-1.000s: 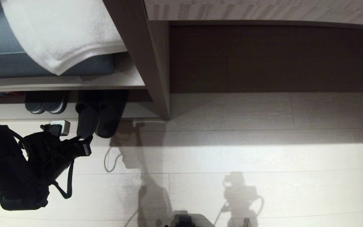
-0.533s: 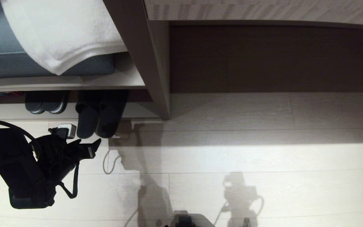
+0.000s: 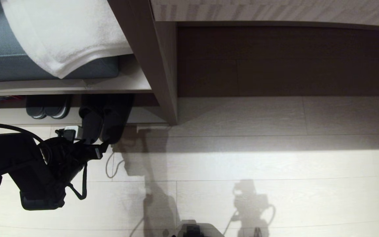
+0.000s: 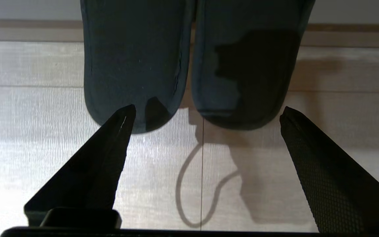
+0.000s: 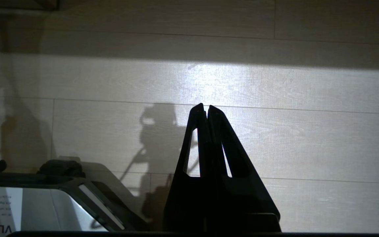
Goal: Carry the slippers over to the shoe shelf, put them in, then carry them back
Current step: Pick up the slippers in the shoe cabinet
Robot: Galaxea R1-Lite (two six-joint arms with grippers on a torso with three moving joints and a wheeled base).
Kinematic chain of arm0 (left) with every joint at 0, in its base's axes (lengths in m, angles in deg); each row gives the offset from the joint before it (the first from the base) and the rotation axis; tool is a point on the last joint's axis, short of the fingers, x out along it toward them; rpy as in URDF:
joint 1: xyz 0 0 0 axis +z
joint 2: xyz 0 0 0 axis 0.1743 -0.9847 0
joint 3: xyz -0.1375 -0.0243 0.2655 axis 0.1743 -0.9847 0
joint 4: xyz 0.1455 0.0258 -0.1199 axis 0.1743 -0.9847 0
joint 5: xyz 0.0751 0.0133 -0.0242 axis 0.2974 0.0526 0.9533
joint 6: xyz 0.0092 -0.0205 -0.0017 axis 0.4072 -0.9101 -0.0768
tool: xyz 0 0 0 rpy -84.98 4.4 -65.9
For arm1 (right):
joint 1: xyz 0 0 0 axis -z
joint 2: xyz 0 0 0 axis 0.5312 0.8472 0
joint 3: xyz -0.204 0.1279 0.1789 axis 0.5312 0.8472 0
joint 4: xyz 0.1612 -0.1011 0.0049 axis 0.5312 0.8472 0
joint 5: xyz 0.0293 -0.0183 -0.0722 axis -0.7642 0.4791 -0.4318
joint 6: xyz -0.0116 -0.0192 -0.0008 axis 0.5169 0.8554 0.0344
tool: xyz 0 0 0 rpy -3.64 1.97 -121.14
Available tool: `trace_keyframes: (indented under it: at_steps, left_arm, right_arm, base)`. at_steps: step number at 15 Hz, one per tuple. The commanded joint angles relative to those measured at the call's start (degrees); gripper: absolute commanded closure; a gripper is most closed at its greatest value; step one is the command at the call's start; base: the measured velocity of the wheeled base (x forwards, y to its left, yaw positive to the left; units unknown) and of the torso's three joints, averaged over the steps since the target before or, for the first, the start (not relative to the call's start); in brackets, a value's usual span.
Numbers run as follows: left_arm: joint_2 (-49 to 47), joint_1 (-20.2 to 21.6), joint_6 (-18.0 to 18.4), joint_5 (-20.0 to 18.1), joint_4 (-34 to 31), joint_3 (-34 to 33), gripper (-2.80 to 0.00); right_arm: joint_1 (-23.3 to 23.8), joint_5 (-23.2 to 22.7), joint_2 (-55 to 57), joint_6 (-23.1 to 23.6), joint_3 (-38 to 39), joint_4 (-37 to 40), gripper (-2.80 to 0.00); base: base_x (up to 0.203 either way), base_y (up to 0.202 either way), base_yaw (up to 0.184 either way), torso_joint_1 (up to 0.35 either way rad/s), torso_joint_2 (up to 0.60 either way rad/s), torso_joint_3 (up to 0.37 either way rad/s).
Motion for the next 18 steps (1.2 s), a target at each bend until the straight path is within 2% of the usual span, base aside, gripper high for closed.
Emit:
trace_keyframes:
  at_steps: [1,6,11,18]
  left_arm:
    - [-0.80,-0.01,-0.06,-0.14,-0.10,3.48,-2.80]
    - [-2.08,0.15,0.25,-0.48,-0.56,6.00,-2.80]
    - [-4.38,0.08,0.71,-3.34,-3.01,10.02,-2.80]
    - [-4.38,0.33,0.55,-3.39,-3.75,14.76,-2.80]
  right_arm:
    - [-0.07,-0.05,-0.01,0.01,0.00,0.00,0.00]
    - [0.00,-0.05,-0.01,0.00,0.00,0.00,0.00]
    - [-0.01,-0.05,-0.01,-0.01,0.00,0.00,0.00]
    - [-0.07,-0.05,-0.01,0.01,0.00,0.00,0.00]
  base:
    - [0.000,0.000,0.000,0.000,0.00,0.000]
    - [0.000,0.000,0.000,0.000,0.00,0.000]
    - [0.000,0.000,0.000,0.000,0.00,0.000]
    - [0.000,0.000,0.000,0.000,0.00,0.000]
